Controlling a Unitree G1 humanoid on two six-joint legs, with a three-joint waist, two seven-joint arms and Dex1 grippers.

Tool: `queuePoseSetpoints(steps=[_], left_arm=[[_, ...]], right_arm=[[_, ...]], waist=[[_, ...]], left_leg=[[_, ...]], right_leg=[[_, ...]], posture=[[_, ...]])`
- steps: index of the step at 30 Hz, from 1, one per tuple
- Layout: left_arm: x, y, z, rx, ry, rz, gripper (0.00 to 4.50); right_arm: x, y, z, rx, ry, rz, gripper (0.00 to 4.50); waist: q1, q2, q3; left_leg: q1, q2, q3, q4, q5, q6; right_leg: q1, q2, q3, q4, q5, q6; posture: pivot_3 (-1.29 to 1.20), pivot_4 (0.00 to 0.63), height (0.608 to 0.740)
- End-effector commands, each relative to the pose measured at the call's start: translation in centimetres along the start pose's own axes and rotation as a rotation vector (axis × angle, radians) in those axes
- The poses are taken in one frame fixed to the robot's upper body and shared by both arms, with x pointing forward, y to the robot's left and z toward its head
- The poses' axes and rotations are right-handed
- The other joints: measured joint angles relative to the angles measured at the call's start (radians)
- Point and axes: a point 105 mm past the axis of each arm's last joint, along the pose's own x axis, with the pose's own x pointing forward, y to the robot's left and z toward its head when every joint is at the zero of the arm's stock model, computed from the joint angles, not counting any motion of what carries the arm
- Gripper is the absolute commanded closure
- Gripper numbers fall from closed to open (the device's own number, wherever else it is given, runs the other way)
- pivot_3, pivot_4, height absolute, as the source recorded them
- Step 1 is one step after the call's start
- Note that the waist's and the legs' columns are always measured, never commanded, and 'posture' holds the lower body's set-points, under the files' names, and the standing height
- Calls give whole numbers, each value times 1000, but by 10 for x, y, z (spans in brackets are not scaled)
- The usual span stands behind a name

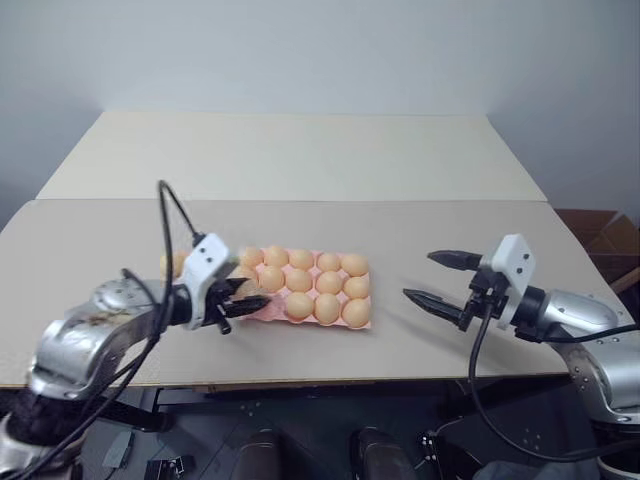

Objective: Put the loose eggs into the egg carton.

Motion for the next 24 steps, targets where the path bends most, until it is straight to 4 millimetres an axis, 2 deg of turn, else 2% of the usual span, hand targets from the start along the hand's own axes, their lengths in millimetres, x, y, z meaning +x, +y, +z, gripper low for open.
queuePoseSetpoints(steps=[1, 6, 9, 12, 17, 21, 24], left_arm=[[4, 0, 5, 40, 1, -16, 2466], [-1, 3, 10, 71, 0, 2, 888], [-15, 6, 19, 86, -51, 14, 26], [-36, 12, 25, 66, -119, 26, 26], [-83, 30, 7, 77, -119, 135, 26], [-129, 40, -4, 122, -218, 266, 26], [-160, 34, -24, 86, -226, 300, 26]], right_arm=[[-4, 1, 12, -36, -31, -20, 0], [-5, -1, 12, -31, -28, -40, 0], [-6, 0, 12, -31, -28, -43, 0], [-6, 1, 12, -30, -29, -41, 0], [-8, 2, 12, -37, -23, -15, 0], [-10, 2, 13, -50, -21, 19, 0], [-12, 3, 14, -54, -22, 41, 0]], waist=[[-5, 0, 0], [-7, 0, 0], [-7, 0, 0], [-10, 0, 0], [-22, 0, 0], [-21, 0, 0], [-24, 0, 0]], left_leg=[[0, 0, 0, 0, 0, 0], [0, 0, 0, 0, 0, 1], [0, 0, -1, 1, 0, 1], [1, 1, -1, 1, 0, 1], [1, 1, 0, 0, 0, 1], [1, 2, 1, 0, 0, 1], [2, 2, 1, 0, 0, 0]], right_leg=[[0, 0, 0, 0, 0, 0], [0, 0, 0, 0, 0, 0], [0, 0, 0, 1, 0, 0], [0, 0, 0, 1, 0, 0], [-1, 1, 0, 1, 0, 0], [0, 0, -1, 1, -1, 0], [0, -1, 0, 0, -2, -3]], posture=[[0, 150, 740], [0, 150, 740], [0, 150, 740], [0, 150, 740], [0, 150, 740], [0, 150, 740], [0, 150, 740]])
